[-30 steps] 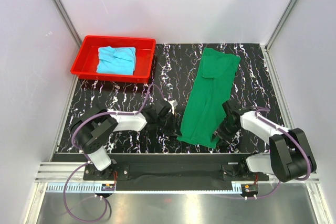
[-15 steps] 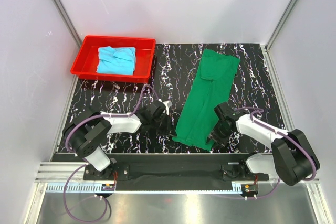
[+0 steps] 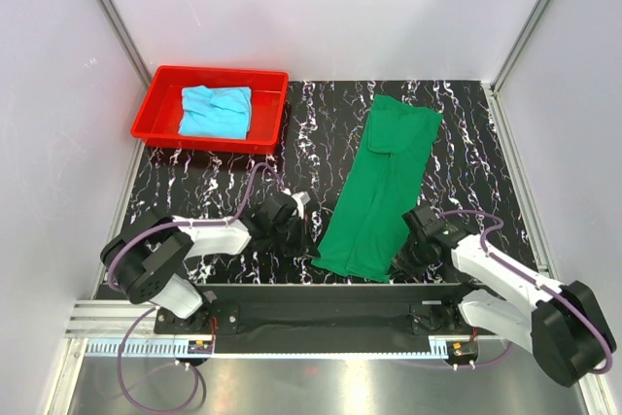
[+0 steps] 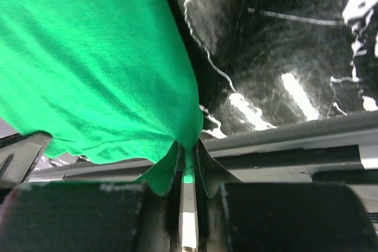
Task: Fold and stack the t-shirts
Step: Fold the tshirt
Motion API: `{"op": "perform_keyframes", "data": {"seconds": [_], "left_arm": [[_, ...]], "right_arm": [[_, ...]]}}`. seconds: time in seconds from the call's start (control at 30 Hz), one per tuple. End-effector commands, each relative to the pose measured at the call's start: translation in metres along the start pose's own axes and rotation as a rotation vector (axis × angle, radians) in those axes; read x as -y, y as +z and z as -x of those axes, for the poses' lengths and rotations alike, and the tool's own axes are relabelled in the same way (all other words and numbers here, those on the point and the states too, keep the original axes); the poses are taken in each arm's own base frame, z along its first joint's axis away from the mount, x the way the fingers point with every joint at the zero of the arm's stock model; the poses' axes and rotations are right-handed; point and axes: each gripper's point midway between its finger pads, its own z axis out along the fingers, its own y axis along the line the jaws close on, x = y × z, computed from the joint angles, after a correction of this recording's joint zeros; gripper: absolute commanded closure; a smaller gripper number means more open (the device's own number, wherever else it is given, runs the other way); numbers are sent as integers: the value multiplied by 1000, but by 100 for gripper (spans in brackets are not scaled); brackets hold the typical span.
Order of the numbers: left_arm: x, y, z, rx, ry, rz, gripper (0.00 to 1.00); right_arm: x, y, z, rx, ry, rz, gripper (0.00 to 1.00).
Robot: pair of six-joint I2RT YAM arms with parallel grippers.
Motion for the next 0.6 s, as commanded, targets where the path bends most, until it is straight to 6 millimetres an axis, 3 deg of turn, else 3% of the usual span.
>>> {"op": "perform_keyframes", "data": {"seconds": [0.0, 0.13, 0.3, 0.33, 0.4, 0.43, 0.5, 0.53, 0.57], "left_arm": [[-15, -6, -10, -2, -13, 37, 100], [0, -10, -9, 6, -9, 0, 100], [37, -14, 6, 11, 15, -56, 100], [53, -18, 21, 49, 33, -81, 95], [55, -19, 27, 44, 46, -48, 92], [73, -23, 46, 79, 68, -64, 89], [73, -15, 54, 35, 95, -27, 89], [92, -18, 75, 61, 118, -54, 89], [91, -16, 80, 46, 129, -33, 89]], "right_arm": [[12, -6, 3, 47, 14, -49, 100], [7, -10, 6, 68, -6, -24, 100], [-10, -11, 15, 94, -59, -7, 100], [-12, -14, 19, 115, -70, -16, 100], [-27, -25, 32, 168, -98, -7, 100], [-41, -36, 45, 221, -110, 11, 100], [-47, -40, 58, 236, -129, -18, 100], [-58, -48, 67, 249, -160, -5, 100], [-59, -47, 81, 254, -136, -22, 100]]}}
